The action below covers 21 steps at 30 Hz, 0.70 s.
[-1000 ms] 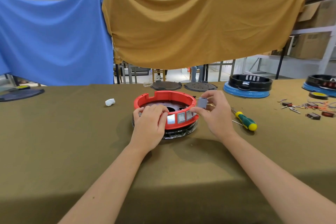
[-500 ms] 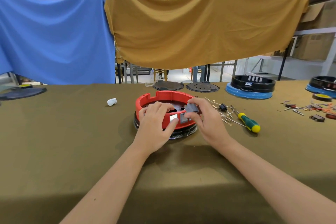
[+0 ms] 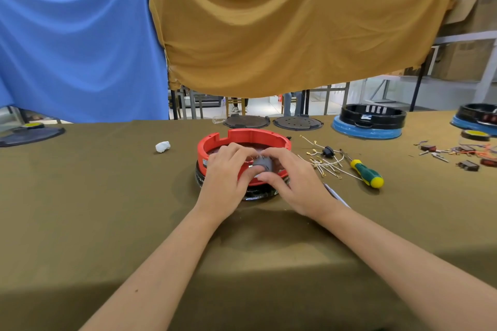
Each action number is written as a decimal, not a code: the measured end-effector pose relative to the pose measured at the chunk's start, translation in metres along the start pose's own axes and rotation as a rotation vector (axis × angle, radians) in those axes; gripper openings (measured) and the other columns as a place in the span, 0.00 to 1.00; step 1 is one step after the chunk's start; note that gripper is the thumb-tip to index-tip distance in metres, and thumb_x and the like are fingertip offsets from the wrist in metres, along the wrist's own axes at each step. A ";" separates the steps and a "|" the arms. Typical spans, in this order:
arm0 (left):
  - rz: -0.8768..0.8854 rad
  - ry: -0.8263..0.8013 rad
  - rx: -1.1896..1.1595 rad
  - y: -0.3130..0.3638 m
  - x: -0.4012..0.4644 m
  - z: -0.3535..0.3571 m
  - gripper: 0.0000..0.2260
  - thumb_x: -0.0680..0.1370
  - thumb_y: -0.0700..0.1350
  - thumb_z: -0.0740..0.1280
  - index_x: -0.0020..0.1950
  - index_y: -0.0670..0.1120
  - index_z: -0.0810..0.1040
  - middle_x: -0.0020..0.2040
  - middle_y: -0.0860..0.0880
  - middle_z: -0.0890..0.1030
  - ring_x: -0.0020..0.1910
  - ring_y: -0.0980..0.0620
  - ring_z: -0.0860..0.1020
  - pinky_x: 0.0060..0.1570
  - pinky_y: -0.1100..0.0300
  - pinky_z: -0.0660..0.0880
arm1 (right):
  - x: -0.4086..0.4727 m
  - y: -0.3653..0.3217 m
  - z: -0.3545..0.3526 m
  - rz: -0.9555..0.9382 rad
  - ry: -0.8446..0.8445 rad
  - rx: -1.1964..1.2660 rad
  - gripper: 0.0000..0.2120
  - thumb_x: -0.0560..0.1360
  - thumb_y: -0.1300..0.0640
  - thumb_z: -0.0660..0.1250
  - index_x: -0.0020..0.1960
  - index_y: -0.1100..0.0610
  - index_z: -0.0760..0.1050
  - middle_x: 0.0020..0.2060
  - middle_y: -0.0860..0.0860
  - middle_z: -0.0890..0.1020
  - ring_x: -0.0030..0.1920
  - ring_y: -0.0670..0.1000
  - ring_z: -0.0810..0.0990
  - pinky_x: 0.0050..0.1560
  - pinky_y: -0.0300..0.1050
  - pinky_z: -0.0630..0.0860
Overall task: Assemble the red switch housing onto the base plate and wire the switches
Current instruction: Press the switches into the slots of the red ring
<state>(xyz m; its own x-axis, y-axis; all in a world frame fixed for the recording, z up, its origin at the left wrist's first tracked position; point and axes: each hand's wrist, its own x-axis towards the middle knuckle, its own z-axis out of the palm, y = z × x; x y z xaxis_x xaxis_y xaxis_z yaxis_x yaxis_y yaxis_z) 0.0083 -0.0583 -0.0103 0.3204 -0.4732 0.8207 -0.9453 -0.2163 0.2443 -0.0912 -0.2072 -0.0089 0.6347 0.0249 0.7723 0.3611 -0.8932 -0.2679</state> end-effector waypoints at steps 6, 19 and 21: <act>-0.083 -0.031 -0.102 -0.002 0.001 0.000 0.07 0.81 0.44 0.65 0.54 0.43 0.80 0.51 0.51 0.76 0.52 0.52 0.71 0.56 0.49 0.70 | -0.001 0.000 0.004 -0.043 -0.042 -0.037 0.23 0.79 0.54 0.68 0.72 0.59 0.69 0.61 0.53 0.80 0.59 0.46 0.77 0.60 0.34 0.72; -0.193 -0.007 0.012 -0.012 -0.002 0.004 0.08 0.79 0.49 0.60 0.52 0.55 0.79 0.49 0.60 0.80 0.51 0.62 0.74 0.58 0.62 0.54 | -0.004 0.008 0.005 0.093 -0.056 0.107 0.09 0.83 0.52 0.56 0.63 0.46 0.63 0.39 0.48 0.75 0.40 0.47 0.75 0.39 0.39 0.72; -0.180 0.001 0.011 -0.013 -0.003 0.004 0.06 0.80 0.48 0.62 0.52 0.55 0.79 0.49 0.60 0.80 0.50 0.62 0.74 0.57 0.61 0.55 | -0.004 0.008 0.005 0.102 -0.054 0.107 0.08 0.83 0.51 0.55 0.63 0.47 0.64 0.39 0.48 0.75 0.39 0.47 0.75 0.38 0.38 0.71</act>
<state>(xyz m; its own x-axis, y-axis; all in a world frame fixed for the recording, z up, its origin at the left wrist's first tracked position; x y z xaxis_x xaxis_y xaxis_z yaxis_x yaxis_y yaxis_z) 0.0200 -0.0579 -0.0177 0.4844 -0.4247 0.7649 -0.8718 -0.3071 0.3816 -0.0871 -0.2120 -0.0172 0.7069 -0.0371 0.7064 0.3617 -0.8393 -0.4060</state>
